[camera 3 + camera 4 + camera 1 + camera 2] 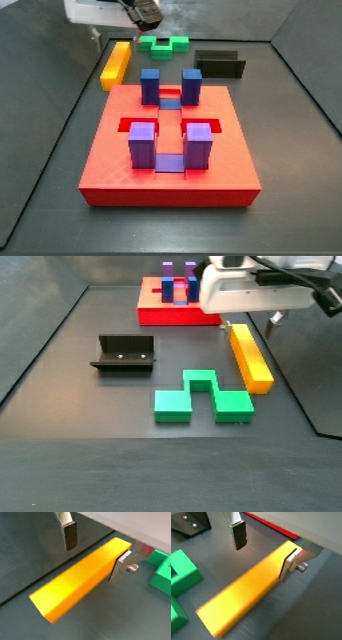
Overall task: Pick up the yellow object. Move up. Move to above the board. Insert the yellow object.
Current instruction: Pick up the yellow object.
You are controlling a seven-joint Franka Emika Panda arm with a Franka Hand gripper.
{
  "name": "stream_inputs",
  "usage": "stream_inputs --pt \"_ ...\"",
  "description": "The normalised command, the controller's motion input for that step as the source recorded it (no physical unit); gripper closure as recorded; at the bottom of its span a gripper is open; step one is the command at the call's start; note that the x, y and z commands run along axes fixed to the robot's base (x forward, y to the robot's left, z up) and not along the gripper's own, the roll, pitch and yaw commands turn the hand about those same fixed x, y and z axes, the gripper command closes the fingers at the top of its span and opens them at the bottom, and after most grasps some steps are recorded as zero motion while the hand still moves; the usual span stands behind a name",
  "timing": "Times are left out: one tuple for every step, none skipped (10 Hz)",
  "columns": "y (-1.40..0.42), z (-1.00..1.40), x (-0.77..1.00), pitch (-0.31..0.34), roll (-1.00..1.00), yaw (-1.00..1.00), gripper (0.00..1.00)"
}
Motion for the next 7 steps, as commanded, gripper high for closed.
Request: stream_inputs --pt "0.00 -0.11 -0.21 -0.051 -0.05 0.00 0.00" --pt "0.00 -0.09 0.00 -0.019 -0.07 -0.01 0.00" --pt "0.00 -0.17 0.23 0.000 -0.07 -0.07 0.00" --pt "0.00 -0.25 0.09 0.000 -0.06 -0.09 0.00" --pt "0.02 -0.27 0.00 0.000 -0.05 -0.08 0.00" --pt "0.03 -0.29 0.00 0.000 -0.07 -0.08 0.00" --pt "0.10 -0.26 0.00 0.000 -0.12 -0.11 0.00"
